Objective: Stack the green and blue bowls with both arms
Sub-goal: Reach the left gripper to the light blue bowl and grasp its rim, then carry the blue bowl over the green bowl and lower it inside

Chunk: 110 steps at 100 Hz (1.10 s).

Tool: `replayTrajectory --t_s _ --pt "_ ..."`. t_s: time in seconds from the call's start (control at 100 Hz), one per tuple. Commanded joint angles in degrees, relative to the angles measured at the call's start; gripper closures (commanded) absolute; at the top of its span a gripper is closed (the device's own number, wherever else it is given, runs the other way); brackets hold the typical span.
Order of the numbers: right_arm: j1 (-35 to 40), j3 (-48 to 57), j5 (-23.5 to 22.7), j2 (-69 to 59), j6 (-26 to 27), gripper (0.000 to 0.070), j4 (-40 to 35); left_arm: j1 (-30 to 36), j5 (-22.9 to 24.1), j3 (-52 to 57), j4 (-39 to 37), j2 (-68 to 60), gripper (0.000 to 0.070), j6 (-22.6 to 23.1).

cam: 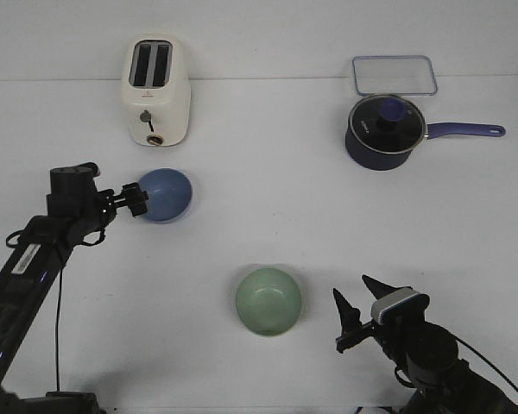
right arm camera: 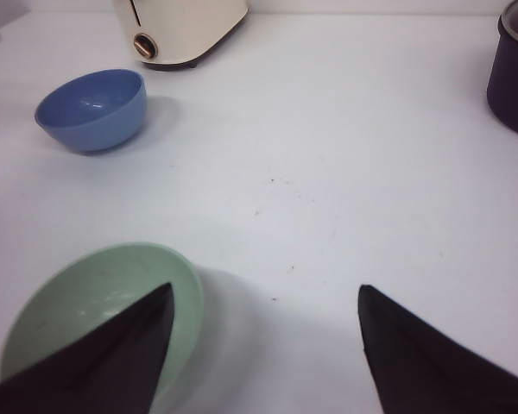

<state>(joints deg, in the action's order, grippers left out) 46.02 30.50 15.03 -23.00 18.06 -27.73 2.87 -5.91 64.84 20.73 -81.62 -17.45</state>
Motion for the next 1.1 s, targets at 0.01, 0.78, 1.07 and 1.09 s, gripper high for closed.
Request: replayTrajectory --t_s 0.01,0.78,1.07,1.09 --pt "0.5 0.4 0.1 -0.3 -1.3 0.0261 1.1 0.2 -0.6 1.4 -0.9 -5.5 0.0215 0.7" --pt "0.5 0.4 0.0 -0.3 -1.4 0.0261 0.6 1.0 -0.8 1.5 -7.1 -12.8 0.069 0.0" --pt "0.5 0.4 0.3 -0.3 -1.4 0.0261 0.7 6.4 -6.1 1.4 -0.6 5.3 0.069 1.8" --pt "0.5 0.4 0.3 -0.3 -1.4 0.0261 0.7 7.3 -6.3 1.3 0.1 6.3 0.0691 1.8"
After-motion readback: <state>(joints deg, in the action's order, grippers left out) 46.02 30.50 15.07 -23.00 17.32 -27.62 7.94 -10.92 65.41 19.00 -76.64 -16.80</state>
